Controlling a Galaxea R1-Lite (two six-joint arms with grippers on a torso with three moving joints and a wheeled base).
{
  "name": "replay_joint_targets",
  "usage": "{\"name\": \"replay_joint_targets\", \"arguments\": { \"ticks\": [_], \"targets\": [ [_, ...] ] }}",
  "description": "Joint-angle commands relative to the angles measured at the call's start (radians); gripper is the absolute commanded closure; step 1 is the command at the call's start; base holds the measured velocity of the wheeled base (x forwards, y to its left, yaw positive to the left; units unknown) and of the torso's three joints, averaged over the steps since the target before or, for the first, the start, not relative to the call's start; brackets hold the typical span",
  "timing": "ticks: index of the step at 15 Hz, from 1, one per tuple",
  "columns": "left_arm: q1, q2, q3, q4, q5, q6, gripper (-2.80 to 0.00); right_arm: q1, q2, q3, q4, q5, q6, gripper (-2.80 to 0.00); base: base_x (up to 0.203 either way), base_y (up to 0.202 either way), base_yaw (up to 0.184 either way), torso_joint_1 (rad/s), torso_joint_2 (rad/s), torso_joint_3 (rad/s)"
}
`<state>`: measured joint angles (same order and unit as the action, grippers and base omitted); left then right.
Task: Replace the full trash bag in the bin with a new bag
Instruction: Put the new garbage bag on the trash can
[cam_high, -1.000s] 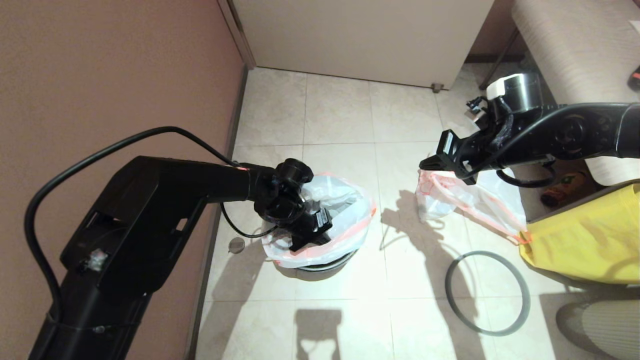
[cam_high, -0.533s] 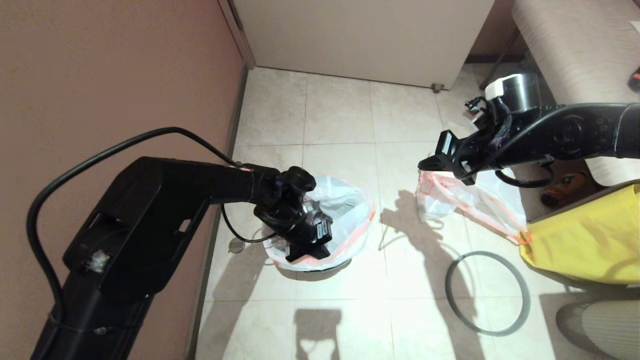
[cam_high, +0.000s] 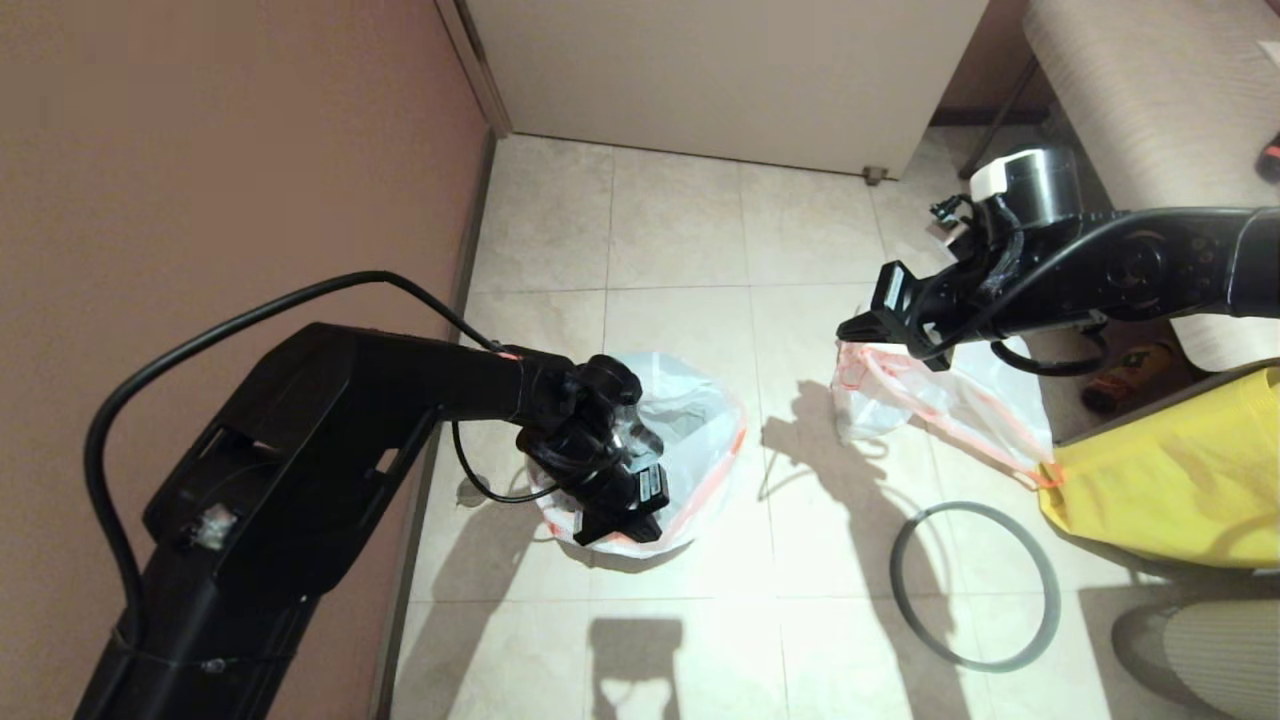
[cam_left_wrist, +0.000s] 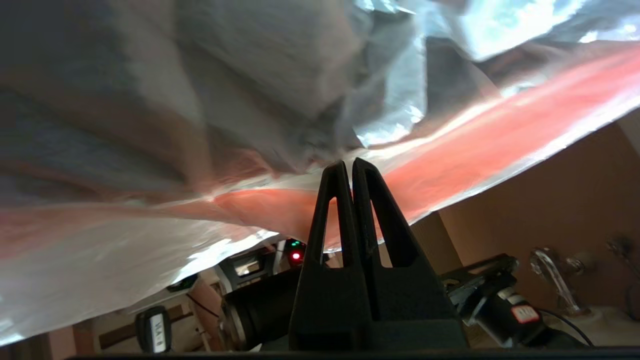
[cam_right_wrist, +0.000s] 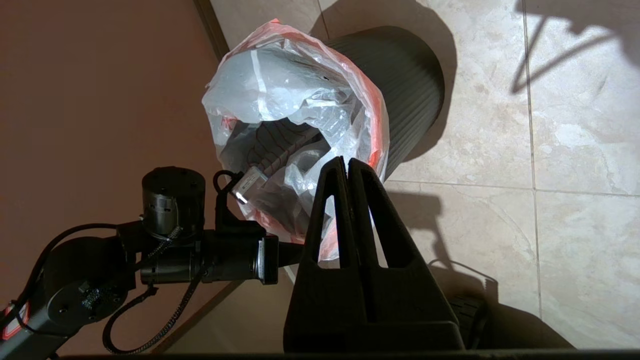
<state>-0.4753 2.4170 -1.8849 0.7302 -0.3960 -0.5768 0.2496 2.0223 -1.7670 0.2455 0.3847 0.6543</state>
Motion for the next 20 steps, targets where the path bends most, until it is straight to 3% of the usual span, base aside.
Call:
{"name": "replay_joint_targets", "arguments": {
  "ticks": [1,5,8,10,12,14,16,20],
  "targets": [
    [-0.01,-0.008,0.019,0.004,0.015,-0.005,0.0,0.0,0.003,0.0,0.001,0.003,0.004,0.0,0.0,0.0,0.0,0.0,0.0,0.0],
    [-0.017,0.003,0.046,-0.006,0.106,-0.014,0.0,0.002,0.004,0.0,0.001,0.002,0.004,0.0,0.0,0.0,0.0,0.0,0.0,0.0],
    [-0.03,-0.029,0.155,-0.064,0.162,-0.071,0.0,0.016,0.009,0.0,0.0,0.003,0.026,0.0,0.0,0.0,0.0,0.0,0.0,0.0],
    [-0.038,-0.038,0.244,-0.239,0.263,-0.089,0.0,0.023,0.01,0.0,0.001,0.003,0.028,0.0,0.0,0.0,0.0,0.0,0.0,0.0],
    [-0.061,-0.044,0.311,-0.402,0.407,-0.13,0.0,0.036,0.009,0.01,0.003,0.007,0.032,0.0,0.0,0.0,0.0,0.0,0.0,0.0],
    [-0.08,-0.035,0.378,-0.561,0.501,-0.141,0.0,0.067,0.01,0.024,0.012,0.057,0.048,0.0,0.0,0.0,0.0,0.0,0.0,0.0],
    [-0.091,-0.027,0.419,-0.697,0.562,-0.144,0.0,0.099,0.038,0.026,0.058,0.106,0.068,0.0,0.0,0.0,0.0,0.0,0.0,0.0],
    [-0.091,-0.028,0.496,-0.966,0.616,-0.157,0.0,0.148,0.153,0.028,0.09,0.109,0.065,0.0,0.0,0.0,0.0,0.0,0.0,0.0]
  ]
}}
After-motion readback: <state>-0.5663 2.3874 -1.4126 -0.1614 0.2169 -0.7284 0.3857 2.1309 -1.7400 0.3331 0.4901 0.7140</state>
